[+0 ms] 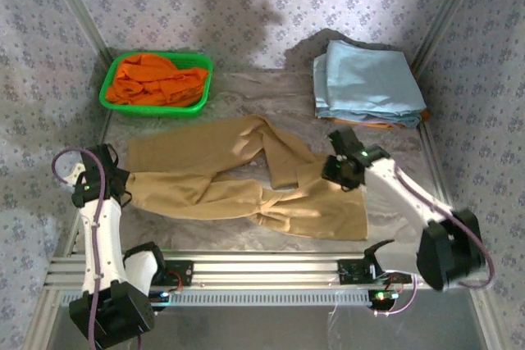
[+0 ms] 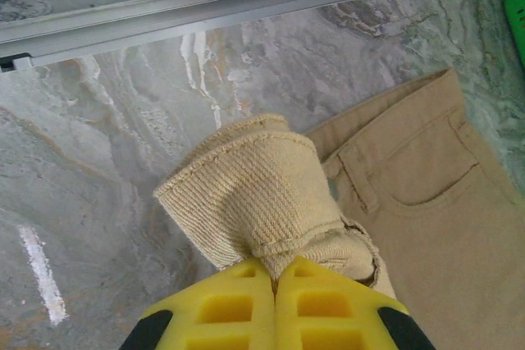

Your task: Fold and stack the trousers

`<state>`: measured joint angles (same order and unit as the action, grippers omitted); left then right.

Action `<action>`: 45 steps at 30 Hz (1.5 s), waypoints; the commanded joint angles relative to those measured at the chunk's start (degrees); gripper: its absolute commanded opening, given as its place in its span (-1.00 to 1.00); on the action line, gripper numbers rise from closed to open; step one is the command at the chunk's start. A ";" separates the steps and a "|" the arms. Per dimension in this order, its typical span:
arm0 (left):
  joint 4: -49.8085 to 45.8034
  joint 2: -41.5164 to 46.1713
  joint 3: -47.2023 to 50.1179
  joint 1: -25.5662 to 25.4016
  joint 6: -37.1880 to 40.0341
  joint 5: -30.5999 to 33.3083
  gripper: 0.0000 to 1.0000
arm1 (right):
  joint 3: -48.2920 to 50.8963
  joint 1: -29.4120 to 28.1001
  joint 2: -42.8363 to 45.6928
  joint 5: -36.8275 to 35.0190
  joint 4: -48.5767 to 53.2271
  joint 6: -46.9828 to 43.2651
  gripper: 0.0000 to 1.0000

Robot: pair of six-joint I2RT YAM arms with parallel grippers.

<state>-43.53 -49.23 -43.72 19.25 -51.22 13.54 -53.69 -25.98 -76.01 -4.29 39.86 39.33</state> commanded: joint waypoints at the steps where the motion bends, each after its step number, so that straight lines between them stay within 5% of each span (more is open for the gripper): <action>1: 1.19 0.95 -0.41 0.53 -0.59 -1.26 -0.91 | -6.34 -5.26 -9.36 -4.97 -0.64 -2.55 -0.12; 11: 1.17 2.51 1.78 0.55 -0.39 -3.32 -0.91 | -16.39 -10.53 -28.56 -6.02 -0.47 -2.74 0.00; 20: 2.12 2.74 2.07 0.53 -0.64 -4.21 -0.91 | -14.16 -8.50 -24.04 -10.75 0.06 -2.86 -0.99; 31: 1.10 3.34 1.76 0.51 -0.20 -3.73 -0.93 | -21.03 -2.48 -17.12 -10.16 2.56 -8.84 -1.00; 40: 0.90 3.35 2.18 0.53 -0.64 -4.33 -0.94 | -58.52 6.32 -33.48 -1.67 9.15 -15.03 -1.00; 45: 0.55 3.35 1.63 0.53 -0.30 -4.23 -0.95 | -71.36 11.55 -33.26 0.68 12.96 -14.57 -1.00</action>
<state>-42.89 -46.50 -41.78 19.40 -51.57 9.61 -120.25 -17.10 -111.26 -5.78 47.33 26.04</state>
